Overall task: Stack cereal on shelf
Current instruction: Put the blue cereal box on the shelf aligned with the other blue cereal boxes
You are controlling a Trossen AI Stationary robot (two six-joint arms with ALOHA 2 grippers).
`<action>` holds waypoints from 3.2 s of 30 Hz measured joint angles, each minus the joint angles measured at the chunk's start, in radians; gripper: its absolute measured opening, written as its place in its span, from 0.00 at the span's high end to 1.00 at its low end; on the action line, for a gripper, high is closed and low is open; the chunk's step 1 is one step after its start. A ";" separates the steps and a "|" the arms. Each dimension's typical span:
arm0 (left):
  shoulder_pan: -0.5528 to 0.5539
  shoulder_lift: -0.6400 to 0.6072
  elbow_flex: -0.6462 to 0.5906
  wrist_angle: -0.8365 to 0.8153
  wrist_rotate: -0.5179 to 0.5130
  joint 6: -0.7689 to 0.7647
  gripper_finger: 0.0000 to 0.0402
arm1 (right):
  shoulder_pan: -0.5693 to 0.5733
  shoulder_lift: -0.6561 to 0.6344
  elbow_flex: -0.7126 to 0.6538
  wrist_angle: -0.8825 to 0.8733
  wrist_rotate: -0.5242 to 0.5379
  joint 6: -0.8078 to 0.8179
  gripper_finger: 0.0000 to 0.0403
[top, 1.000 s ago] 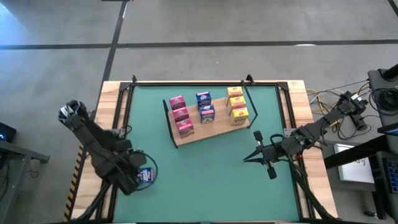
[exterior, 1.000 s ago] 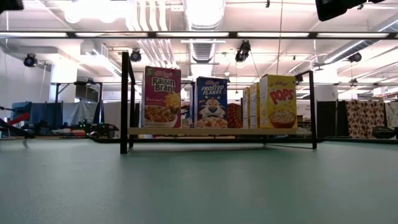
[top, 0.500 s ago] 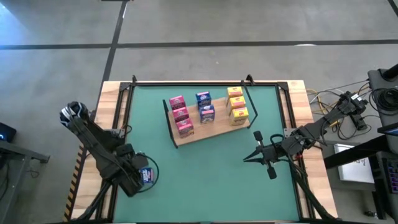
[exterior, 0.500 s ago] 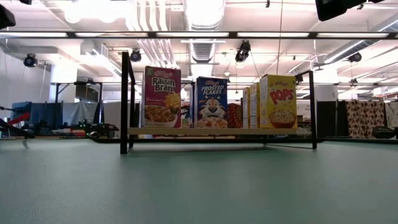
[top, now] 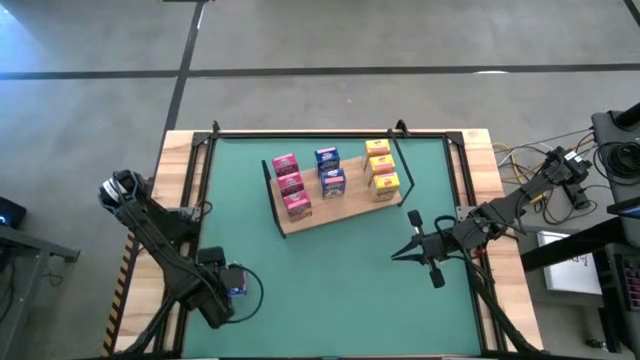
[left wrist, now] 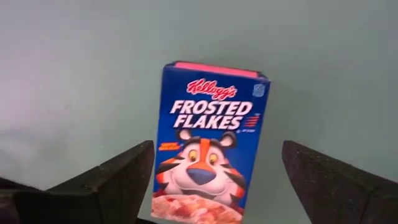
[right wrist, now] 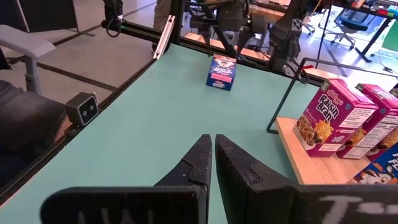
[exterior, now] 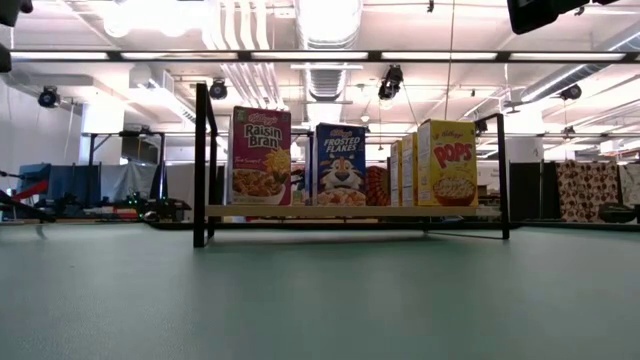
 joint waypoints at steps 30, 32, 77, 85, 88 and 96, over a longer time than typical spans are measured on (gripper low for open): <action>-0.004 -0.005 -0.032 0.033 0.078 -0.087 0.07 | 0.000 0.000 0.000 0.005 0.000 0.010 0.97; -0.005 -0.005 -0.033 0.054 0.077 -0.064 0.08 | 0.000 0.000 0.000 0.005 0.000 0.009 0.97; -0.003 -0.002 -0.113 0.085 0.013 0.054 0.12 | 0.000 0.000 -0.001 0.005 0.000 0.027 0.97; -0.003 -0.002 -0.132 0.081 -0.008 0.040 0.12 | 0.000 0.000 -0.001 0.005 0.000 0.027 0.97; -0.003 -0.002 -0.133 0.082 -0.008 0.038 0.12 | 0.000 0.000 -0.001 0.005 0.000 0.027 0.97; -0.003 -0.003 -0.139 0.086 -0.010 0.029 0.12 | 0.000 0.000 -0.001 0.005 0.000 0.027 0.97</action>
